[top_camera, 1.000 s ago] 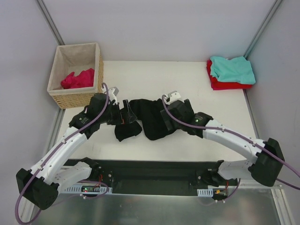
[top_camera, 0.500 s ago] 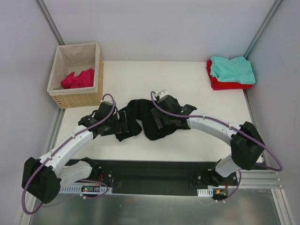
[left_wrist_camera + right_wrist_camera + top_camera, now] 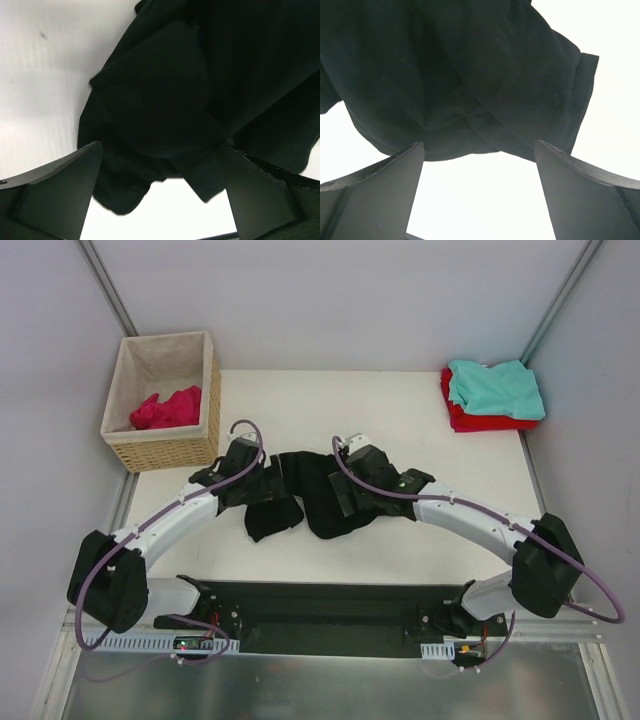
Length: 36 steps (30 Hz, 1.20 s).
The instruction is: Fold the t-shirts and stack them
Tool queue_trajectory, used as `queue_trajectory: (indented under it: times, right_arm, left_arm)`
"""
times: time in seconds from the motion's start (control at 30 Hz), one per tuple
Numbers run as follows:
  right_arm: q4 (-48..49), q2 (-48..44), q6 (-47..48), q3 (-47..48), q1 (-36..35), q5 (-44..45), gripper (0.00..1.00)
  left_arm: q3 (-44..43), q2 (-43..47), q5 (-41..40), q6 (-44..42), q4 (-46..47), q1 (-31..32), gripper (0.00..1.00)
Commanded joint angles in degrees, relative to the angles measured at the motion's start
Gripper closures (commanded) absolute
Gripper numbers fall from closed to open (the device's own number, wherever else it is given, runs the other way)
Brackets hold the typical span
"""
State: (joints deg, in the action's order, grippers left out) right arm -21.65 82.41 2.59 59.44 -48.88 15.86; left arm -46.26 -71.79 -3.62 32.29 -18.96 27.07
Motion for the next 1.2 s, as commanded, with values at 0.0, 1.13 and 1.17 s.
queue_trajectory:
  times: [0.0,1.13,1.17]
  right_arm:
    - [0.4,-3.7,0.7,-1.6,0.0,1.5,0.05]
    - [1.4,-5.9,-1.5,-4.4,-0.4,-0.4,0.05]
    - [1.3,-5.9,-1.6,-4.4,-0.5,-0.4,0.05]
  left_arm:
    - [-2.9,-4.7,-1.6,-0.8,6.1,0.6,0.01]
    - [-33.2,0.5,-0.5,-10.5,-4.1,2.1,1.00]
    - [-39.9,-0.2,0.5,-11.2,-5.0,2.1,1.00]
